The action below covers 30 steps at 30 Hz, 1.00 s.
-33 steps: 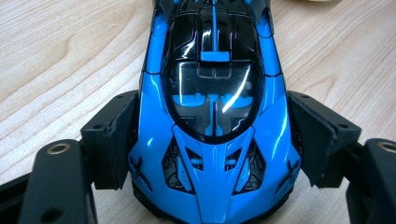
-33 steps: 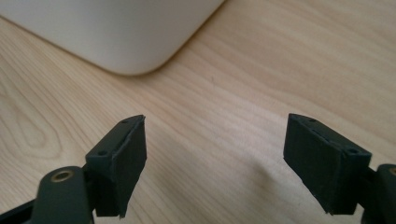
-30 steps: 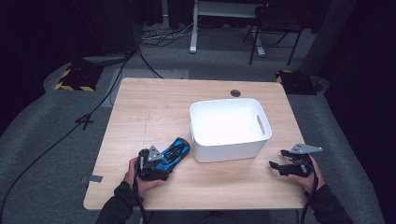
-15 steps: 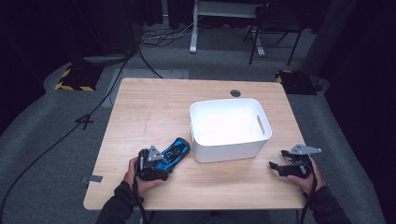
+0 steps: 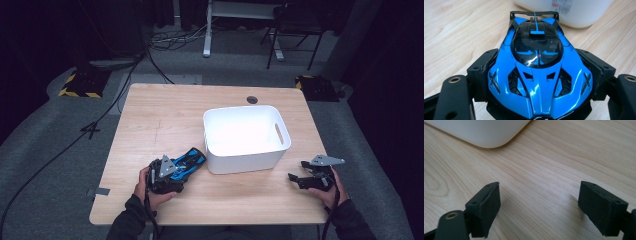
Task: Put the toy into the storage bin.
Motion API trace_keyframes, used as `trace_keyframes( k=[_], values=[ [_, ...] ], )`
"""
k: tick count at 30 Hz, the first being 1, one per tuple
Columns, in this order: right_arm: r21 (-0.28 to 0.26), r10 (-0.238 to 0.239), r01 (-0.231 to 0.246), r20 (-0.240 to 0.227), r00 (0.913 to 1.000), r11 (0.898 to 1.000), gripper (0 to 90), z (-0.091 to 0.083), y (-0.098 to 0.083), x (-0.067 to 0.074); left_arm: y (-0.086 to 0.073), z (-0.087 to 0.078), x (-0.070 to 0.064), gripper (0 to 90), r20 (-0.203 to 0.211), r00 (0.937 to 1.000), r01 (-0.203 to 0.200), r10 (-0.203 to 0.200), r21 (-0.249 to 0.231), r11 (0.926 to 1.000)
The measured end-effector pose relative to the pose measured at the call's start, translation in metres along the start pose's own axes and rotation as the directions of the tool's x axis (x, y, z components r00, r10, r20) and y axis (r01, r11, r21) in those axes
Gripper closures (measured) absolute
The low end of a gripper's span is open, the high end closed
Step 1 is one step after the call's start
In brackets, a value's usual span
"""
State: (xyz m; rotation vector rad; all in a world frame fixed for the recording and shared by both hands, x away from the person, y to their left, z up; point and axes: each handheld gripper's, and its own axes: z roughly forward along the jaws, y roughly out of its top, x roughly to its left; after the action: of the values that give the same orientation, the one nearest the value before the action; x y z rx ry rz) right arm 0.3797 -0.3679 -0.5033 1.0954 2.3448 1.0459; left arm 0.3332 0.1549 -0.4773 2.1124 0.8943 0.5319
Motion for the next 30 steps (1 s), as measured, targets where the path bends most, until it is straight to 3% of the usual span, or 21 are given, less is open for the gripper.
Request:
trace_keyframes(
  k=[10,22,30],
  values=[
    [0.000,0.000,0.000,-0.001,1.0000,1.000,18.1,0.000,0.000,0.000,0.014,-0.017,0.007,24.5,-0.013,0.9998,0.016,-0.017,-0.074,0.9971],
    [0.000,0.000,0.000,0.000,1.0000,1.000,18.1,0.000,0.000,0.000,0.030,-0.039,0.016,24.5,-0.041,0.9988,0.021,-0.028,-0.168,0.9856],
    [0.000,0.000,0.000,-0.001,1.0000,1.000,18.1,0.000,0.000,0.000,0.040,-0.048,0.021,24.5,-0.065,0.9975,0.015,-0.028,-0.195,0.9806]
  ],
)
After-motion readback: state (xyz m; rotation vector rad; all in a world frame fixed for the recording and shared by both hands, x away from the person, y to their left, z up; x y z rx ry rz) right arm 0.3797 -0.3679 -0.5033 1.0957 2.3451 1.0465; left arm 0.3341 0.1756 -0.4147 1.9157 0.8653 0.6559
